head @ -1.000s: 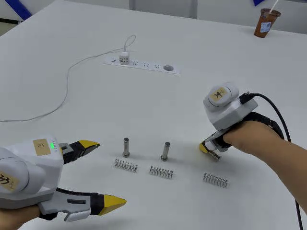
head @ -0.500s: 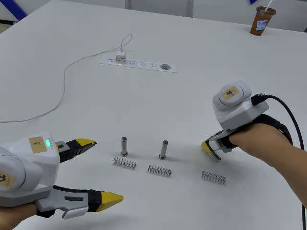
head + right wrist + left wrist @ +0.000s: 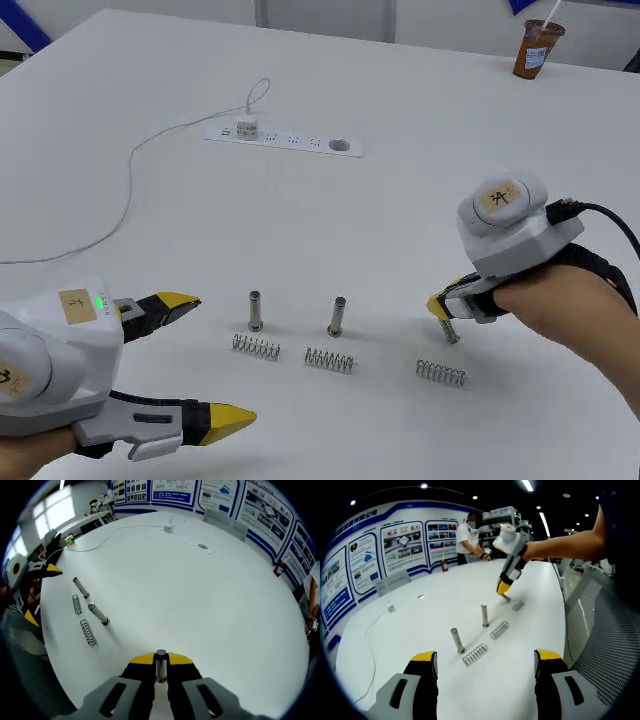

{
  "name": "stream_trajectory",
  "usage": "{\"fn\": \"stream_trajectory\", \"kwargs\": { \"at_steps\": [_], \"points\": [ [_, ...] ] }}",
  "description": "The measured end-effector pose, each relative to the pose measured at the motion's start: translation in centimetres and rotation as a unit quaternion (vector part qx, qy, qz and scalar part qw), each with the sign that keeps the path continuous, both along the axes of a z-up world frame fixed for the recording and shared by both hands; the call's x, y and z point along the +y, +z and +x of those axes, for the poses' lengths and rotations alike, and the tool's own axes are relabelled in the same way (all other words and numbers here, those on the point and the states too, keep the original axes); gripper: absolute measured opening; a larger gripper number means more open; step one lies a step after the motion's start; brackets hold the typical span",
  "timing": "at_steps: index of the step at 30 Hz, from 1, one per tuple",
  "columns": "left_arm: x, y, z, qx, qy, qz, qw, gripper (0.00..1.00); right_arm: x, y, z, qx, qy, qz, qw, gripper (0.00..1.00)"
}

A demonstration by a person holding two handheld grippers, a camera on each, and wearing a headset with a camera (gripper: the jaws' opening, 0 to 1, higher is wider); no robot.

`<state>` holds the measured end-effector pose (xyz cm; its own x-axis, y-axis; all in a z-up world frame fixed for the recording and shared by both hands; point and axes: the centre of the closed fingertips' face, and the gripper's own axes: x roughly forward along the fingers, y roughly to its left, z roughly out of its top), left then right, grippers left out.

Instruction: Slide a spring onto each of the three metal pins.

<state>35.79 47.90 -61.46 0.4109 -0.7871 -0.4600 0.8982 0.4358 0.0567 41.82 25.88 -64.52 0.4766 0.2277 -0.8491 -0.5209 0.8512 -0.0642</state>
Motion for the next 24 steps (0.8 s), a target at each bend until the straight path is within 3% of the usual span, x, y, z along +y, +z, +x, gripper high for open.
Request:
{"fn": "stream_trajectory", "kwargs": {
  "at_steps": [16,24],
  "points": [
    [0.03,0.25,-0.29,-0.003,0.001,0.000,1.0000,0.81,-0.37,0.60,-1.03,-0.020,-0.012,0.023,0.9995,0.09],
    [0.01,0.35,-0.36,-0.005,0.001,-0.001,1.0000,0.81,-0.37,0.64,-0.76,-0.034,-0.009,0.033,0.9988,0.09]
  ]
}}
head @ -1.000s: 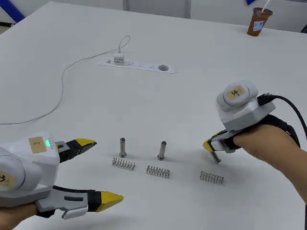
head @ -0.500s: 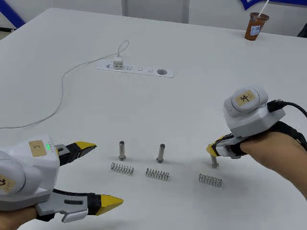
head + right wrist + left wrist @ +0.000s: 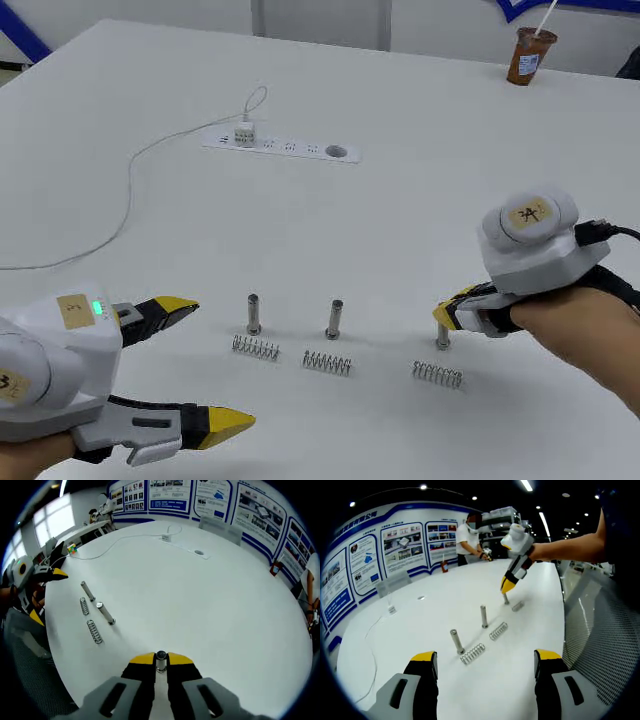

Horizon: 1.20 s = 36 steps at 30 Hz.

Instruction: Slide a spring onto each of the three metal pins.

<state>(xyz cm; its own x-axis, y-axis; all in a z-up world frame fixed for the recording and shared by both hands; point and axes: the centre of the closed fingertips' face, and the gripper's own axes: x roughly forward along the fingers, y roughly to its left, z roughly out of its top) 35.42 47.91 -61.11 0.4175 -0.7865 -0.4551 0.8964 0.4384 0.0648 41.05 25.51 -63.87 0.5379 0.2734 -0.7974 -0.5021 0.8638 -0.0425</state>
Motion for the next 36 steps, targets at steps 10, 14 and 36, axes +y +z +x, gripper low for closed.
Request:
{"fn": "stream_trajectory", "kwargs": {
  "at_steps": [10,14,36],
  "points": [
    [0.07,-0.01,-0.10,0.000,0.001,0.001,1.0000,0.81,-0.19,-0.17,-0.30,0.000,-0.002,0.005,1.0000,0.09],
    [0.02,0.01,-0.13,0.000,0.001,0.001,1.0000,0.81,-0.19,-0.16,-0.27,0.002,-0.001,0.005,1.0000,0.09],
    [0.05,0.33,-0.01,-0.006,0.003,-0.001,1.0000,0.81,-0.54,0.54,-0.64,-0.011,0.009,-0.004,0.9999,0.11]
  ]
}}
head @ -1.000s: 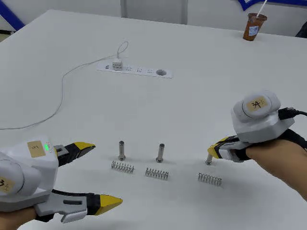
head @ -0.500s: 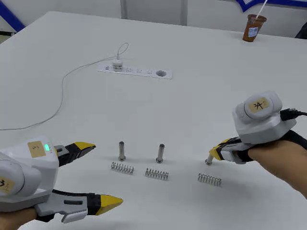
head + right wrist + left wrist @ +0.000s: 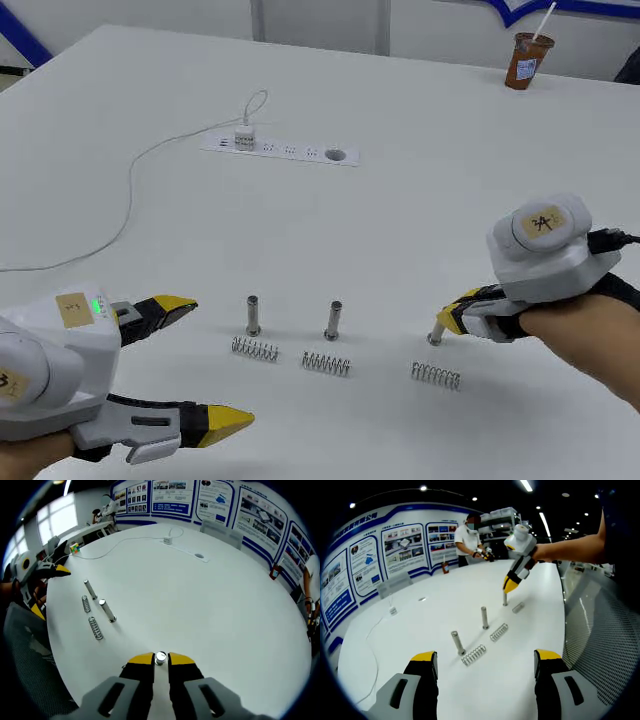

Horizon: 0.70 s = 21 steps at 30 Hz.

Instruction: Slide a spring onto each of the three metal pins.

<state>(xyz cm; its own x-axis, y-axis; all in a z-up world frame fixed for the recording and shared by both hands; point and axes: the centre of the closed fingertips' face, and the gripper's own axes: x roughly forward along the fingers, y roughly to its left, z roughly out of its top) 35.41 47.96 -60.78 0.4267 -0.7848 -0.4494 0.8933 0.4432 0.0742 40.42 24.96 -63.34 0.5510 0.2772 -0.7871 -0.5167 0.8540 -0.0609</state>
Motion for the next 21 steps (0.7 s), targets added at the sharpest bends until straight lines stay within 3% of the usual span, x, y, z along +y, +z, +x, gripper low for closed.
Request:
{"fn": "stream_trajectory", "kwargs": {
  "at_steps": [11,21],
  "points": [
    [0.1,0.0,0.1,0.000,0.000,0.001,1.0000,0.81,-0.1,0.4,-0.4,-0.008,0.008,-0.002,0.9999,0.13],
    [-0.1,0.1,0.1,-0.001,-0.001,-0.001,1.0000,0.81,0.1,0.4,-1.8,-0.002,0.023,-0.009,0.9997,0.14]
  ]
}}
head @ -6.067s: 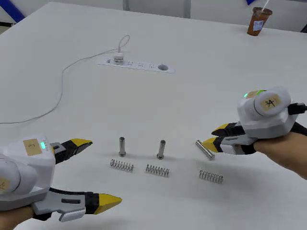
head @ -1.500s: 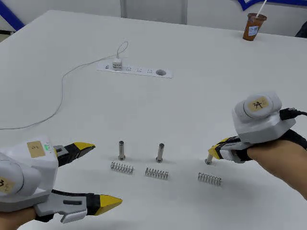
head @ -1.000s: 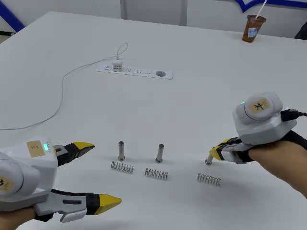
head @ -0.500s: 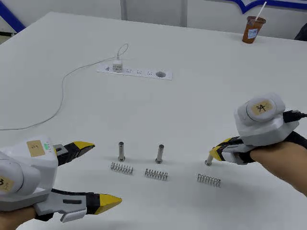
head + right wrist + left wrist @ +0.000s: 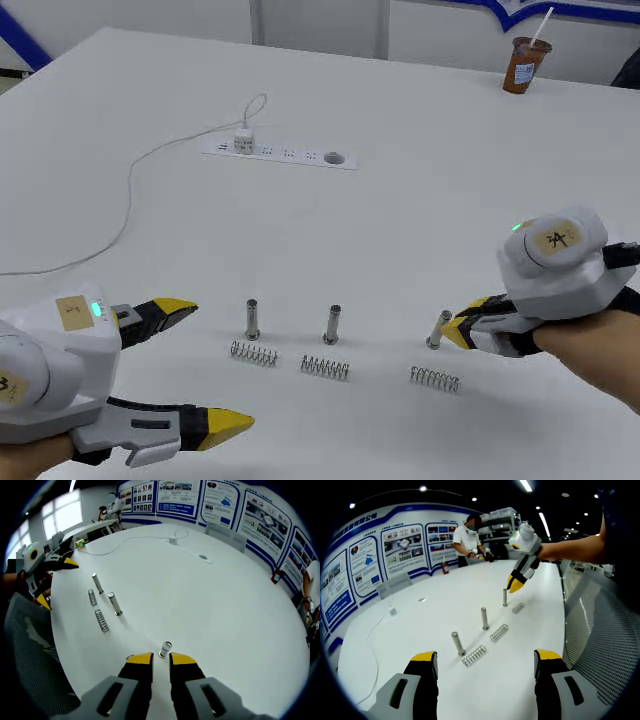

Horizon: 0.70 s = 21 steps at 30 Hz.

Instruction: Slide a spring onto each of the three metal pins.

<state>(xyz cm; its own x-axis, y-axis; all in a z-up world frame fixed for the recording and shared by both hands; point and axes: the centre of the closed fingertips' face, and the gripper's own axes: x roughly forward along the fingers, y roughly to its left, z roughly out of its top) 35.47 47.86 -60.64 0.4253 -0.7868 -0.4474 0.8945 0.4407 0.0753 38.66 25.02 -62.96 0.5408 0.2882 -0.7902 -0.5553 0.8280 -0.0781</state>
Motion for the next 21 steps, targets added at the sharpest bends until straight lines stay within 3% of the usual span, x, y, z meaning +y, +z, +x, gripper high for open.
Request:
{"fn": "stream_trajectory", "kwargs": {
  "at_steps": [12,21],
  "points": [
    [0.1,-0.2,-0.2,0.000,-0.001,0.003,1.0000,0.80,1.3,-1.2,-2.0,0.029,0.051,-0.003,0.9983,0.14],
    [0.1,-0.2,-0.3,0.000,0.000,0.004,1.0000,0.80,3.1,-2.0,-2.8,0.057,0.120,-0.020,0.9909,0.14]
  ]
}}
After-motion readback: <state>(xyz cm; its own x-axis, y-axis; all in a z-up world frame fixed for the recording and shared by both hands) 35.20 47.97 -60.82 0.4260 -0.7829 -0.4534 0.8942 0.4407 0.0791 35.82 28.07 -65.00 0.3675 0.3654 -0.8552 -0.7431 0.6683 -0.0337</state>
